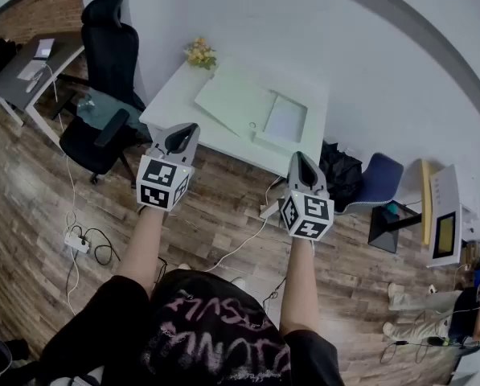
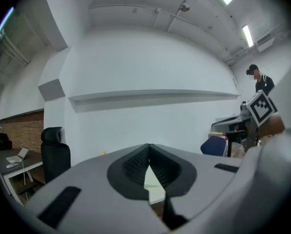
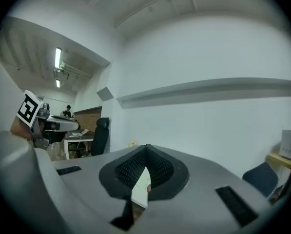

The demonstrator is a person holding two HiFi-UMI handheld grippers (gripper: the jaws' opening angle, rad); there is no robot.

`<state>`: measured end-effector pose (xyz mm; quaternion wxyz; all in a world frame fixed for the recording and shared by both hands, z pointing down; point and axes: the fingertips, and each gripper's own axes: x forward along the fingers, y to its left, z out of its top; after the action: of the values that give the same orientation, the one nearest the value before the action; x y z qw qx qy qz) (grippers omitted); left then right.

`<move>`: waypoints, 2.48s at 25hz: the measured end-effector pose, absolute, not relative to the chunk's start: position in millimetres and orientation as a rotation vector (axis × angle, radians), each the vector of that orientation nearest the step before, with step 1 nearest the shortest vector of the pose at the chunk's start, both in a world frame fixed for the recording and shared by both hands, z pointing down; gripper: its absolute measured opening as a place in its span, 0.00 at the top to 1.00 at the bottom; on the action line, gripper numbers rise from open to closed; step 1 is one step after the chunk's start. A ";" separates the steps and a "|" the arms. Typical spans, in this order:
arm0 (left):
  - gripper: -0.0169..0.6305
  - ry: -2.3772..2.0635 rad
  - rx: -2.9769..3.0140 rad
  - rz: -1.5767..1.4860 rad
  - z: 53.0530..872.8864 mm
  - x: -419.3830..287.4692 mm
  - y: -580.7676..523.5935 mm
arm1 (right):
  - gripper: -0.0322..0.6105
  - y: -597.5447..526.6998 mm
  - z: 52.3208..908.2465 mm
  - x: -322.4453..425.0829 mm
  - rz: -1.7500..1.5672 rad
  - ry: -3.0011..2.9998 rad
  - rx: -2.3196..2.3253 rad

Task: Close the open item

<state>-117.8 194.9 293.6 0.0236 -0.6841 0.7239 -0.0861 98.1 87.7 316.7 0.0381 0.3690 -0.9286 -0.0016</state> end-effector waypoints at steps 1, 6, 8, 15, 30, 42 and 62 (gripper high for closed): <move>0.97 2.241 -2.118 -0.265 294.1 -118.3 194.9 | 0.94 87.7 316.9 97.5 -0.005 -2.847 1.132; 0.97 2.245 -2.123 -0.255 295.4 -121.1 194.4 | 0.94 90.4 315.8 92.1 -0.033 -2.853 1.109; 0.97 2.244 -2.128 -0.248 295.7 -123.2 193.9 | 0.94 91.7 314.6 88.7 -0.045 -2.857 1.101; 0.97 2.239 -2.151 -0.235 299.9 -136.2 200.9 | 0.94 101.1 316.6 75.9 -0.038 -2.845 1.102; 0.97 2.190 -2.221 -0.217 309.1 -166.6 215.0 | 0.94 121.9 319.6 50.6 -0.012 -2.801 1.187; 0.97 2.217 -2.199 -0.226 319.9 -194.0 177.7 | 0.94 78.7 333.5 25.4 0.034 -2.826 1.179; 0.97 2.369 -2.156 -0.326 352.8 -240.8 -19.4 | 0.94 -139.6 367.2 -19.2 0.118 -2.822 1.051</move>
<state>-240.8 -19.4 352.8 -0.0392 -0.6690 0.7353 -0.1011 -19.2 -139.6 367.2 0.0641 0.3479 -0.9345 0.0392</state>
